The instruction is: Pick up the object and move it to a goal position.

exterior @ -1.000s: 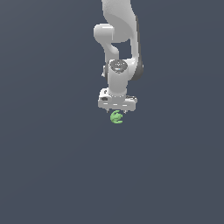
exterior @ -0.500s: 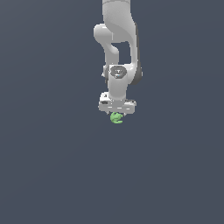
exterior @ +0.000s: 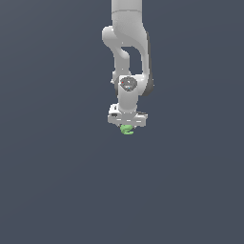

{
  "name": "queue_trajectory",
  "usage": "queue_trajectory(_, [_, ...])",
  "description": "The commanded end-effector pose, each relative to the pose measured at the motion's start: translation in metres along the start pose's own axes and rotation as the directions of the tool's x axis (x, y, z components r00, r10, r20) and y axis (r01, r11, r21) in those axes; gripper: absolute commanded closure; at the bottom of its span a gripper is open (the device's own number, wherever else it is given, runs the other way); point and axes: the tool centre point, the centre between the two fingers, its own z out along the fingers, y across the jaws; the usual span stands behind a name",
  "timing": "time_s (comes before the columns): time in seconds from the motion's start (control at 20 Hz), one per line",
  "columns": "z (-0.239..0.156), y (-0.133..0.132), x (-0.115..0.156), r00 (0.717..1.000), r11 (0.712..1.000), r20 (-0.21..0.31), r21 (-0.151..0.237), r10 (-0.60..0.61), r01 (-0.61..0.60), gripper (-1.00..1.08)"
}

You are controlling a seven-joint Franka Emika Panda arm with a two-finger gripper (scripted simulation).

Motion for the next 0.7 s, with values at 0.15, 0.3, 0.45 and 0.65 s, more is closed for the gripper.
queue_trajectory(0.15, [0.001,-0.0002,-0.0002,1.0,1.0,0.001,0.0,0.0,0.0,1.08])
queue_trajectory(0.3, [0.001,-0.0002,-0.0002,1.0,1.0,0.001,0.0,0.0,0.0,1.08])
queue_trajectory(0.45, [-0.0003,0.0001,0.0002,1.0,1.0,-0.001,0.0,0.0,0.0,1.08])
queue_trajectory(0.65, [-0.0061,0.0073,0.0034,1.0,1.0,-0.001,0.0,0.0,0.0,1.08])
